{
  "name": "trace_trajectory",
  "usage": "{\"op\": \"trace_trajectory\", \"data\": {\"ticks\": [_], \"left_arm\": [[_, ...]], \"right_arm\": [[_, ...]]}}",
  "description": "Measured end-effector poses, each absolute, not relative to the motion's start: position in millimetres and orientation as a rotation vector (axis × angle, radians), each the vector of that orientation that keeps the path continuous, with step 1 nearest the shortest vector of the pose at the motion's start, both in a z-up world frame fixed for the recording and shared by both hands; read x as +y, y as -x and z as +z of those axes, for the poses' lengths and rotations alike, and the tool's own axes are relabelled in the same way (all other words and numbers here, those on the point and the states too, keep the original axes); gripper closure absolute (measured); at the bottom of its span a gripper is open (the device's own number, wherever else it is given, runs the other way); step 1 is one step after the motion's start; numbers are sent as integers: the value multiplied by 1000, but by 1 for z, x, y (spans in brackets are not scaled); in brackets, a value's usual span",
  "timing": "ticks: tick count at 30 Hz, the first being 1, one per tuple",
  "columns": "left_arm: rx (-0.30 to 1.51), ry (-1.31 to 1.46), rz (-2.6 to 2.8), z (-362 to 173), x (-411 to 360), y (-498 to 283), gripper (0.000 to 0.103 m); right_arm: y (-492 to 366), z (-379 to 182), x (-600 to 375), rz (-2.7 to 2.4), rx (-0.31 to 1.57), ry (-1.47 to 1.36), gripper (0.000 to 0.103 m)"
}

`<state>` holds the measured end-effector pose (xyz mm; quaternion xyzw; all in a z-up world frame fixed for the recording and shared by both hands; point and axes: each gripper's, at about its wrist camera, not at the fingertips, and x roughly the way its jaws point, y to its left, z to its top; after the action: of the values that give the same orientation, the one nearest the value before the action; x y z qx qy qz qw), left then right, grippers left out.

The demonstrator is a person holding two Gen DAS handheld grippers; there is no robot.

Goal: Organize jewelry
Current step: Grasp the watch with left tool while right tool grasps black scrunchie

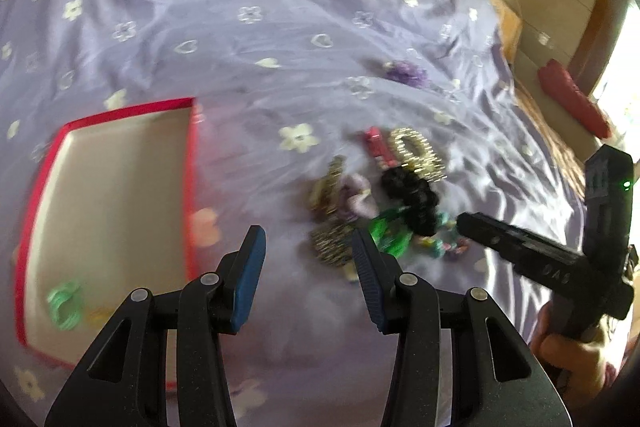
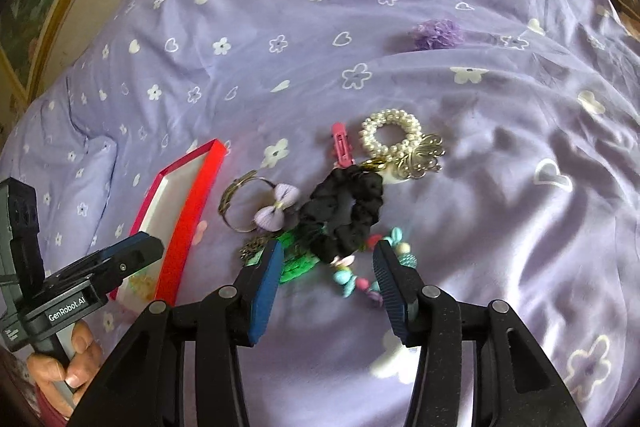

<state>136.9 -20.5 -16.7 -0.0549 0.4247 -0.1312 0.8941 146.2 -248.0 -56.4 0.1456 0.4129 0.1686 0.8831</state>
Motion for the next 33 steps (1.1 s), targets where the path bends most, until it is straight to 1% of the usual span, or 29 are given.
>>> {"op": "trace_trajectory", "data": {"ticks": [6,12,15,22,26,28,30,32,33], "left_arm": [[929,114,-315,-32,-46,-166,60],[952,105,-280,-46,-54,-192,60],[993,95,-180,-57,-40,-207,59],[1036,187,-67,-71,7,-222,62],[1043,184,-78,-74,8,-224,62],[1033,193,-99,-72,7,-223,62],[1007,183,-135,-66,2,-222,62],[991,161,-186,-62,-7,-221,62],[988,142,-208,-61,-13,-221,62]], "right_arm": [[-153,-62,-257,341,865,-325,53],[-162,-64,-260,335,868,-317,53],[-168,-68,-262,326,875,-320,53],[-183,-79,-256,316,890,-299,54],[-193,-83,-248,314,896,-285,59],[-197,-85,-245,318,900,-281,74],[-200,-87,-241,315,906,-274,80],[-202,-90,-241,314,909,-274,82],[-202,-91,-241,314,909,-274,85]]}}
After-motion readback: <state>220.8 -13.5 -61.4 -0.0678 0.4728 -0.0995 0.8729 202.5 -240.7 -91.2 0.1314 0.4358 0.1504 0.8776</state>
